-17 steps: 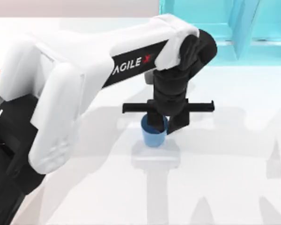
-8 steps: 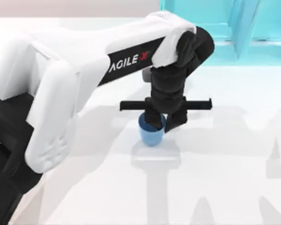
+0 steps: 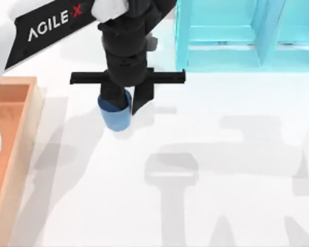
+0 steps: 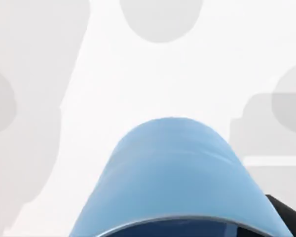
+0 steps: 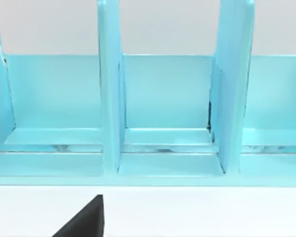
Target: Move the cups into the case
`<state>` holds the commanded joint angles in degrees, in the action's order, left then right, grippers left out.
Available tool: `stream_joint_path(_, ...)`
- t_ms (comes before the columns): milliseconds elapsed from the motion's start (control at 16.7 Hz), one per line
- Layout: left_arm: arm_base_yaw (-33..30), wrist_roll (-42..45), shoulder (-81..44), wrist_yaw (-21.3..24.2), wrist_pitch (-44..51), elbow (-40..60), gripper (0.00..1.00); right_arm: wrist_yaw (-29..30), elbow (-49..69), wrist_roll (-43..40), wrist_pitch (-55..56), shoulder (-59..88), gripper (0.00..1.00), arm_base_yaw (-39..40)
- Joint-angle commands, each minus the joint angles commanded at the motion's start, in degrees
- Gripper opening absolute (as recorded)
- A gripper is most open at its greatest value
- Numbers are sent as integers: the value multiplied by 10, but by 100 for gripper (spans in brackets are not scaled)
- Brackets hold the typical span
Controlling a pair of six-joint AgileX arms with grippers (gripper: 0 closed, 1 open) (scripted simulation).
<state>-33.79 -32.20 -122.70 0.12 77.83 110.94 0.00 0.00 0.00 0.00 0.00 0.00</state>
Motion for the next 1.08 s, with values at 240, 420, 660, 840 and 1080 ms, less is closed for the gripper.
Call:
stream_joint_path(240, 5, 6, 8, 0, 7, -4, 0, 0, 0, 0, 0, 0, 100, 0)
stream_joint_path(420, 11, 14, 14, -2, 6, -10, 0, 0, 0, 0, 0, 0, 100, 0)
stream_joint_path(660, 96, 99, 65, -5, 7, -61, 0, 0, 0, 0, 0, 0, 100, 0)
stream_joint_path(840, 187, 189, 108, -7, 7, -100, 0, 0, 0, 0, 0, 0, 100, 0)
stream_joint_path(1080, 335, 333, 162, -10, 7, -150, 0, 0, 0, 0, 0, 0, 100, 0)
